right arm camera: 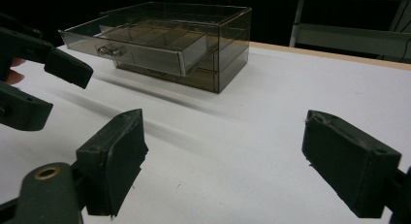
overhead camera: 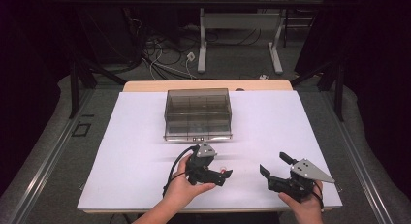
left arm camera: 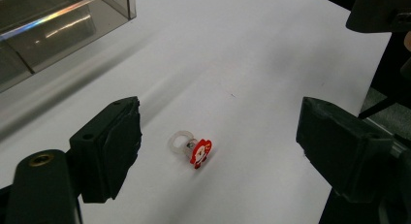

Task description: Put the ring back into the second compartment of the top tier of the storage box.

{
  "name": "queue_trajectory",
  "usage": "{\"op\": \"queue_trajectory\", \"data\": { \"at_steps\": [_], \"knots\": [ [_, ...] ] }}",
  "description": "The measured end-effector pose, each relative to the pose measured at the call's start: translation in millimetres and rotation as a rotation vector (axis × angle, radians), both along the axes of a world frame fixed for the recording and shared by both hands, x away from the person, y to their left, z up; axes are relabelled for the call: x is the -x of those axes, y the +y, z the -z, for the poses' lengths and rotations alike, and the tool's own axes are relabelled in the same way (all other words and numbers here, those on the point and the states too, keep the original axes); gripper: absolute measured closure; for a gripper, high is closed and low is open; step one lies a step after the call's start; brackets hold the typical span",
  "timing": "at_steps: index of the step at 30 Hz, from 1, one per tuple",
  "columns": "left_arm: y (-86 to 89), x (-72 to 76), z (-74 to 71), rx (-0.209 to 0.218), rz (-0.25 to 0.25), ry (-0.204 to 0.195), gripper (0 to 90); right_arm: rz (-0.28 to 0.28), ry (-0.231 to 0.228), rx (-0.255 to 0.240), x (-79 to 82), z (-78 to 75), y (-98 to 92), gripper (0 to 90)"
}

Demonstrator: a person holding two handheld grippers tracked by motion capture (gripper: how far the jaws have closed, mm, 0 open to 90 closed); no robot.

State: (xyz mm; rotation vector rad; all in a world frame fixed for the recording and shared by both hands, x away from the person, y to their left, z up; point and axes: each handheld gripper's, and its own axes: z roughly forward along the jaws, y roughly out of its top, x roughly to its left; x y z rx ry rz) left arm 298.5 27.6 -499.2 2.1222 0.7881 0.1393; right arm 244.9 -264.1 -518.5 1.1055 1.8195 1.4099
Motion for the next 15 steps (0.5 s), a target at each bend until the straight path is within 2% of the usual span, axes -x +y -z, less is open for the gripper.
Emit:
{"op": "queue_trajectory", "data": {
  "at_steps": [4, 12, 13, 15],
  "knots": [
    [-5.3, 1.1, 6.4, -0.013, 0.01, 0.01, 19.4, -0.002, 0.003, -0.001, 0.1, -0.2, -0.1, 14.9],
    [-9.0, -0.4, 12.6, -0.042, 0.027, -0.011, 24.9, -0.005, 0.007, -0.001, 0.3, -0.3, -0.5, 14.8],
    [-10.7, 0.4, 14.6, -0.047, 0.023, -0.004, 25.3, -0.004, 0.007, -0.003, 0.5, -0.3, -0.5, 14.9],
    [-11.2, -0.3, 16.3, -0.066, 0.035, -0.018, 26.1, -0.005, 0.006, -0.001, 0.2, -0.4, -0.7, 14.9]
  ]
}}
